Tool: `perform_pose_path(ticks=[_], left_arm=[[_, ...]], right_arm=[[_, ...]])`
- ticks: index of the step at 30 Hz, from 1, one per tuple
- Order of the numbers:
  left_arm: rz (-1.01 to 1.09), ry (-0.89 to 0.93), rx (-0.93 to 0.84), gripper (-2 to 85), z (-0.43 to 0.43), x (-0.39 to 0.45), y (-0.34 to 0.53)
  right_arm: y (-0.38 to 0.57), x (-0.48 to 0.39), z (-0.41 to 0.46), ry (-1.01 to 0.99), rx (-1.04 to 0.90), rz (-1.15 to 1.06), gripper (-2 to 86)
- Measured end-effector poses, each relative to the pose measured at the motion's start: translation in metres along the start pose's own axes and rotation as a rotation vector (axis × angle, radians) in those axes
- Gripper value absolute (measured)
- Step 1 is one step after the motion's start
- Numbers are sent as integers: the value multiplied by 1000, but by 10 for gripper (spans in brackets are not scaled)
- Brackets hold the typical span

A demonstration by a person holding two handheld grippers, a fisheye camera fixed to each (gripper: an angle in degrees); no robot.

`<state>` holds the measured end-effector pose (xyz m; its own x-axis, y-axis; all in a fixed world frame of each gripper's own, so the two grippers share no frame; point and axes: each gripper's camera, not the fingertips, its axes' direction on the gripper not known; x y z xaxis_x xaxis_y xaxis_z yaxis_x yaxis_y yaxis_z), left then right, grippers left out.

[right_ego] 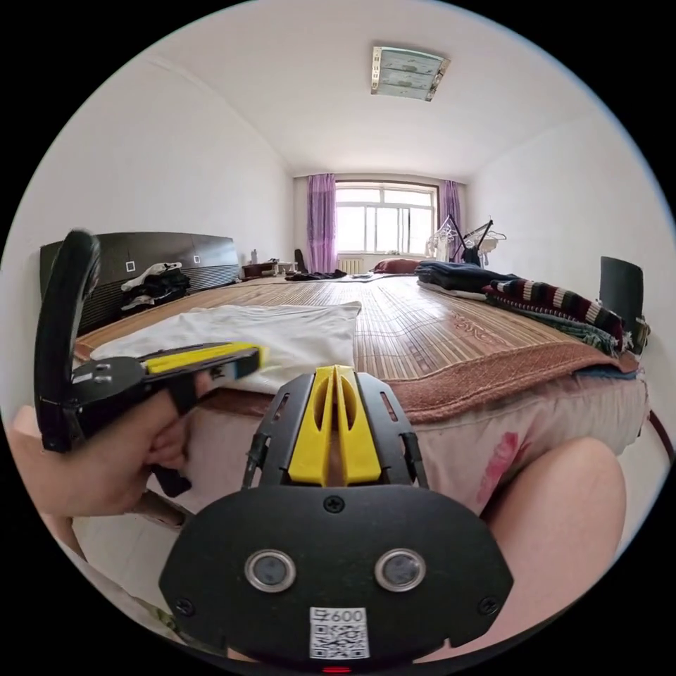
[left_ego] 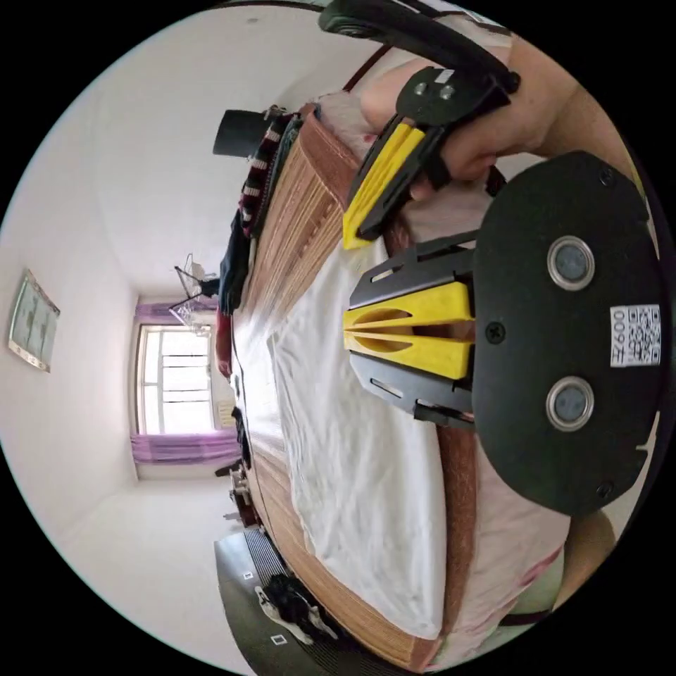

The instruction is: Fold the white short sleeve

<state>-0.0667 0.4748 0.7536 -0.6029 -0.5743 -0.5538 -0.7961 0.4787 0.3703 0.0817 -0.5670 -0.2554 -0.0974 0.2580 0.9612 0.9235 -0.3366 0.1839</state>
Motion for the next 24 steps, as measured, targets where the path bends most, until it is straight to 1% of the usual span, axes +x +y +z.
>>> perform_pose_path(ticks=[2,3,4,5,6,8,9,10,11,13,14,16,17,19,20,21,22,24], left_arm=[[-83,-139,-17,9,-12,-49,7],[-46,-118,20,9,-25,-84,13],[-39,-83,43,9,-34,-103,16],[-51,-61,73,9,-51,-142,22],[-90,-118,62,9,-66,-180,26],[-115,-130,71,10,-87,-227,28],[-161,-203,64,10,-99,-256,28],[-168,-207,76,10,-105,-269,29],[-259,-281,88,11,-117,-298,32],[-353,-401,52,16,-134,-348,35],[-361,-411,44,18,-139,-358,35],[-284,-373,22,32,-150,-374,27],[-165,-396,-27,46,-155,-368,12],[284,-479,-90,72,-158,-319,-14],[398,-494,-79,77,-159,-304,-17],[623,-486,-53,86,-162,-275,-21],[719,-463,-49,91,-163,-263,-23],[972,-379,-102,102,-155,-227,-36]], right_arm=[[3,2,0,7,17,-20,-8],[3,2,0,12,21,-26,-8],[4,3,-1,19,31,-28,-8],[4,4,-1,23,36,-30,-8],[4,5,-1,25,38,-32,-8],[2,8,0,32,42,-28,-8],[1,9,0,33,43,-28,-8],[-1,11,0,36,42,-29,-8],[-3,13,0,38,40,-29,-8],[-8,15,1,40,34,-42,-8],[-11,18,2,39,30,-43,-8],[-16,20,2,41,27,-46,-8],[-20,21,3,46,23,-56,-8],[-26,24,3,49,17,-55,-8],[-30,27,4,48,14,-40,-8],[-32,28,4,48,13,-34,-8],[-37,30,4,51,11,-26,-8],[-44,31,5,59,6,-24,-8]])
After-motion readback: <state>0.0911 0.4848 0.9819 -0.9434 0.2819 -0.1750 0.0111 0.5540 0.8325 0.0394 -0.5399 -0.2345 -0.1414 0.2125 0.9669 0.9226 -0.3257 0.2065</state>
